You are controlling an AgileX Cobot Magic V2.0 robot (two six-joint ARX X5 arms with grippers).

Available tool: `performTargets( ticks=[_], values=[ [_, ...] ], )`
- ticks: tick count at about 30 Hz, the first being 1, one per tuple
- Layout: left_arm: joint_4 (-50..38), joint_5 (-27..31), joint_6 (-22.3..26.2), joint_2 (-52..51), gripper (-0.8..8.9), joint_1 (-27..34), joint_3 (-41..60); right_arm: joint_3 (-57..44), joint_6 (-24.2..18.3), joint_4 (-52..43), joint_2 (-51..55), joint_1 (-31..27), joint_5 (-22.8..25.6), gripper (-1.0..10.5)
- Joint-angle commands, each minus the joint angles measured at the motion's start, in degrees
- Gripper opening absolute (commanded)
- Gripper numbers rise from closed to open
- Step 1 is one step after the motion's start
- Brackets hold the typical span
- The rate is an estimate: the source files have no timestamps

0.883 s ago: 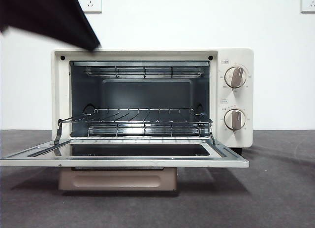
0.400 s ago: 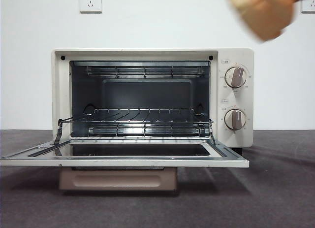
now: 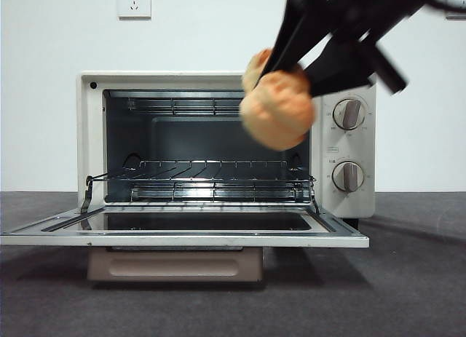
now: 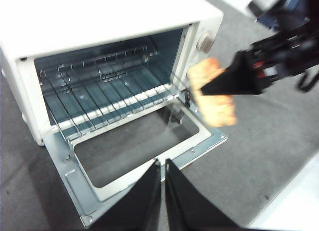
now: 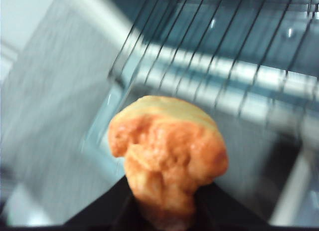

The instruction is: The left arm flap open the oven, the right arm pick bread and place it into oven, the left arm flap close the oven

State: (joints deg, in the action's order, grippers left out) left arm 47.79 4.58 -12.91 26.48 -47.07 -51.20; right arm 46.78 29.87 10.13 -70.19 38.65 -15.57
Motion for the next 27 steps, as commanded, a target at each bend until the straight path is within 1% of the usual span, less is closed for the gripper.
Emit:
performTargets(
  ticks=[1,5,10,16,19,23,27],
  values=[
    [-0.7,0.2,-0.2,-0.6,0.16,-0.6,-1.2,1.0,3.3,-6.6,-3.8,0.5,1.6,0.9],
    [-0.7,0.2,-0.2,-1.0,0.18,-0.6,-1.2,1.0,6.1,-12.8,-8.4,0.5,5.6,0.9],
    [-0.6,0.1,-0.2,-1.0,0.19,-0.6,-1.2,3.4,6.8,-17.2,-13.8,0.5,8.4,0.9],
    [0.3,0.1,0.1,-1.1,0.19,-0.6,-1.3,9.0,7.1,-17.3,-19.8,0.5,11.1,0.9],
    [1.2,0.1,0.3,-1.1,0.19,-0.6,-1.3,11.0,8.4,-16.4,-21.9,0.5,13.4,0.9],
    [1.6,0.2,0.7,-1.1,0.19,-0.6,-1.3,12.2,8.5,-16.5,-23.6,0.5,15.6,0.9],
    [1.6,0.2,1.7,-1.1,0.19,-0.6,-1.3,12.3,8.7,-16.5,-24.1,0.5,16.3,1.0]
  ],
)
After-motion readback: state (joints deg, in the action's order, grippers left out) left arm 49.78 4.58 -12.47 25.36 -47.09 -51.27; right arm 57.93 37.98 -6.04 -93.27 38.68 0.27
